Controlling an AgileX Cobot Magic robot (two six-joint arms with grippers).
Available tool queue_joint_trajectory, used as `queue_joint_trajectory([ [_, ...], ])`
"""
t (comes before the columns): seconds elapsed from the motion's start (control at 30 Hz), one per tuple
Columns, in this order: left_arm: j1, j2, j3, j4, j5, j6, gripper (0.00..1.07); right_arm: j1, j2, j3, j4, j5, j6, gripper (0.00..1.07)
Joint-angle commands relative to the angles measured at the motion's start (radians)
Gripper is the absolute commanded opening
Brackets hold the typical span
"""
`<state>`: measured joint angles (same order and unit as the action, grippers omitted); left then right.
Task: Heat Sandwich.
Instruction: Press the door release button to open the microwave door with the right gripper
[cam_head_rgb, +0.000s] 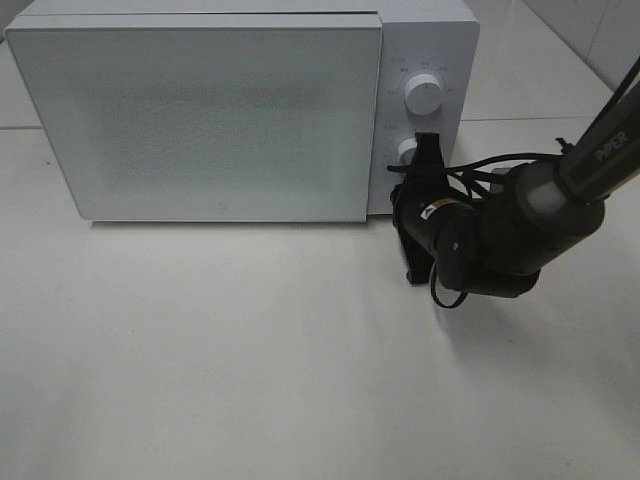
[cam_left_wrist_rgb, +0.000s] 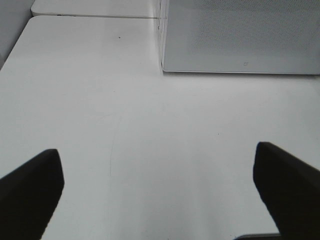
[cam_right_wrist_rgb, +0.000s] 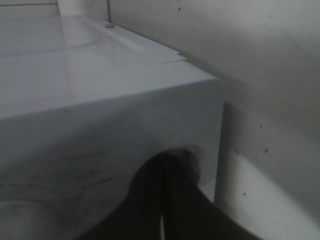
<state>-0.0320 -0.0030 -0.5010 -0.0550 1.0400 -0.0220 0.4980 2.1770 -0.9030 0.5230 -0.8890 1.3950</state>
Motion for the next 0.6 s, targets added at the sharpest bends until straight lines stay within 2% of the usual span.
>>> queue_joint_trajectory([
  [0.03, 0.001, -0.021, 0.004, -0.007, -0.008, -0.005, 0.98, -0.022, 0.003, -0.111, -0.048, -0.233, -0.004, 0.00],
  [0.6, 0.001, -0.021, 0.004, -0.006, -0.008, -0.005, 0.98, -0.022, 0.002, -0.111, -0.030, -0.221, -0.035, 0.00],
])
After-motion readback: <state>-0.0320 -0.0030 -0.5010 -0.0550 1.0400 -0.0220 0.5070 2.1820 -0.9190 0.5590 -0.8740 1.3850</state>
